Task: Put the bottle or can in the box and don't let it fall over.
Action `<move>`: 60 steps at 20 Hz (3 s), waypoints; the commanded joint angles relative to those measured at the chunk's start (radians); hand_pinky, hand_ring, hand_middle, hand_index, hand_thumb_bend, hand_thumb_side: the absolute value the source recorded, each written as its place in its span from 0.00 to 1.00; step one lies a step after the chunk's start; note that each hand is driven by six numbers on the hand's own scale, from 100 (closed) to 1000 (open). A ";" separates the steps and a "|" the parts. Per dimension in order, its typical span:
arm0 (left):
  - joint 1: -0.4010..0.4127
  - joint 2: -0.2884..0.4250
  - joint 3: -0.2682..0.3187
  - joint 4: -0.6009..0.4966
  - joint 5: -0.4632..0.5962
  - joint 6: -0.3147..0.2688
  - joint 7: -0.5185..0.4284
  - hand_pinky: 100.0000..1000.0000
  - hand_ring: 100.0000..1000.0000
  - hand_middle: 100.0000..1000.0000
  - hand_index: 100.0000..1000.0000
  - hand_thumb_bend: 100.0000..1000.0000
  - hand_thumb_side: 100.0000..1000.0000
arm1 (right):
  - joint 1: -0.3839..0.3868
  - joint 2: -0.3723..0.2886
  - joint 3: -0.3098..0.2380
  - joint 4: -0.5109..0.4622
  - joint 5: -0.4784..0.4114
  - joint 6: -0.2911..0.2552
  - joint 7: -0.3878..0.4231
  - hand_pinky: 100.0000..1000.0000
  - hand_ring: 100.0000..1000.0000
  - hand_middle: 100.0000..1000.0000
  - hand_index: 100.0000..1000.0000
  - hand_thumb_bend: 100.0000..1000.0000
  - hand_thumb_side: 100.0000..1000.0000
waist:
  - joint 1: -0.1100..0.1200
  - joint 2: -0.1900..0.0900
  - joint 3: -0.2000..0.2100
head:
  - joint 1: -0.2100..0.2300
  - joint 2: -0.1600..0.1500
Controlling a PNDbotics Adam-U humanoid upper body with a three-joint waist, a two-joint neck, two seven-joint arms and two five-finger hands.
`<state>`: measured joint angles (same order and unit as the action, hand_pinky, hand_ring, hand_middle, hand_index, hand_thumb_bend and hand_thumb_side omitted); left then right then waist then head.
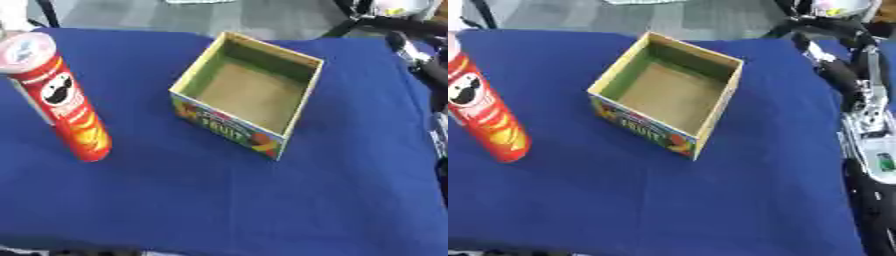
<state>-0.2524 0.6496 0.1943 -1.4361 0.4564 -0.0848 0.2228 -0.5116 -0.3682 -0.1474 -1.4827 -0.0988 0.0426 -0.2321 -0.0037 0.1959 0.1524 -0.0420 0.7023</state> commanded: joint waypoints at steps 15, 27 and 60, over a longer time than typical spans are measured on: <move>0.029 0.054 0.024 -0.015 -0.021 -0.077 -0.204 0.93 1.00 0.85 0.85 0.73 0.40 | -0.018 -0.027 -0.007 -0.014 -0.001 -0.001 0.003 0.70 0.97 1.00 0.78 0.72 0.30 | 0.006 -0.025 0.006 | -0.005 0.013; 0.073 0.084 0.053 0.027 -0.097 -0.157 -0.449 0.95 1.00 0.87 0.87 0.67 0.37 | -0.015 -0.028 -0.008 -0.014 -0.003 -0.002 0.005 0.71 0.97 1.00 0.78 0.72 0.30 | 0.007 -0.026 0.011 | -0.006 0.015; 0.001 0.047 -0.040 0.029 -0.242 -0.105 -0.568 0.97 1.00 0.87 0.87 0.60 0.31 | -0.012 -0.018 -0.006 -0.010 -0.010 -0.004 0.015 0.71 0.97 1.00 0.78 0.71 0.30 | 0.006 -0.030 -0.004 | 0.009 0.012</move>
<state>-0.2391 0.6736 0.1509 -1.3938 0.2191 -0.1933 -0.3437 -0.5105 -0.3676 -0.1474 -1.4822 -0.1031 0.0400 -0.2200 -0.0014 0.1904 0.1489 -0.0367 0.7167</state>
